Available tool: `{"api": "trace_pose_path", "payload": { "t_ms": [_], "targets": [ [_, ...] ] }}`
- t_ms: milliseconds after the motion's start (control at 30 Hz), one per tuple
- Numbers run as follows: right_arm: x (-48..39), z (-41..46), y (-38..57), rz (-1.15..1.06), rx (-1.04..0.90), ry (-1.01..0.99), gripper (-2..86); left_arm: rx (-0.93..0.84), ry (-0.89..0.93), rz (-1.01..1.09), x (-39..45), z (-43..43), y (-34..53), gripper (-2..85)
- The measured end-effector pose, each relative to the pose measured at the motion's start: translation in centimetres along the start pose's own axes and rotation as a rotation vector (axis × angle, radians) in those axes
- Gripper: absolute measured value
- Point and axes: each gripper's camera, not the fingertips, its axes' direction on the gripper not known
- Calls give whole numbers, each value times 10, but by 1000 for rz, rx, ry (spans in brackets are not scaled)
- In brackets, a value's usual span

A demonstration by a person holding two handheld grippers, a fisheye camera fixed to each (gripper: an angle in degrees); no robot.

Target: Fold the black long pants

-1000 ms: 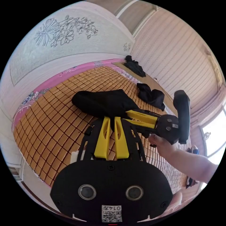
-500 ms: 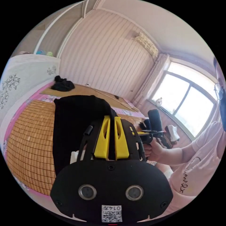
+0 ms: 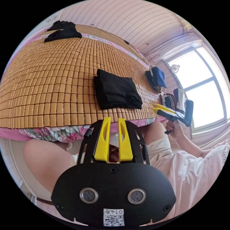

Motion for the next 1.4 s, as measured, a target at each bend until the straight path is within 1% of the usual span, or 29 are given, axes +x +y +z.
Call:
{"api": "trace_pose_path", "payload": {
  "t_ms": [33,67,100,133,167,200,233,267,300,333,400,467,500,567,633,767,800,900,967,1033,1067,1133,1200,1300,1400],
  "targets": [
    [-15,8,-15,-73,-1,-13,153,15,-50,5,1,-1,-5,62],
    [-32,18,-31,-154,-16,-20,163,22,-63,-14,-2,-1,-11,64],
    [-40,25,-40,-188,-29,-20,165,29,-50,-36,-4,-2,-14,66],
    [-57,39,-57,-242,-59,-10,168,51,1,-69,-8,-5,-19,67],
    [-72,55,-72,-285,-82,6,169,98,26,-70,-8,-13,-21,68],
    [-79,64,-78,-310,-103,12,168,123,18,-62,-6,-17,-21,68],
    [-89,84,-89,-344,-163,41,165,150,-16,-46,-2,-23,-20,67],
    [-95,108,-94,-363,-258,89,159,147,-55,-41,-1,-24,-19,66],
    [-96,119,-95,-370,-315,125,156,142,-72,-43,-1,-23,-19,66],
    [-97,124,-96,-377,-315,154,140,122,-97,-44,-5,-18,-19,66],
    [-90,112,-98,-331,-277,126,96,93,-122,-55,-13,-5,-22,67],
    [-65,82,-93,-244,-202,5,64,60,-141,-41,-20,19,-36,70],
    [-57,73,-91,-210,-182,-39,62,52,-147,-35,-21,26,-41,72],
    [-18,39,-80,-85,-109,-211,59,18,-162,-13,-22,58,-69,80],
    [7,12,-67,-28,-52,-238,57,-4,-169,-3,-23,83,-92,83],
    [62,-60,-23,81,86,-213,56,-99,-171,-12,-25,149,-148,95],
    [70,-71,-16,103,105,-198,55,-100,-169,-11,-24,156,-154,96],
    [107,-123,18,216,189,-94,55,-156,-235,17,-17,197,-177,100],
    [131,-155,42,278,226,10,54,-285,-316,30,-16,239,-181,103],
    [149,-164,54,319,215,24,53,-268,-348,49,-11,248,-177,96],
    [160,-163,61,341,190,11,52,-256,-371,66,-7,251,-173,73],
    [172,-157,71,375,152,63,43,-226,-331,124,1,249,-164,30],
    [182,-148,80,408,95,106,21,-206,-335,170,7,246,-153,17],
    [192,-139,95,415,82,56,6,-173,-290,206,10,234,-136,8],
    [198,-130,101,417,37,49,5,-121,-201,220,9,215,-119,5]
  ]
}}
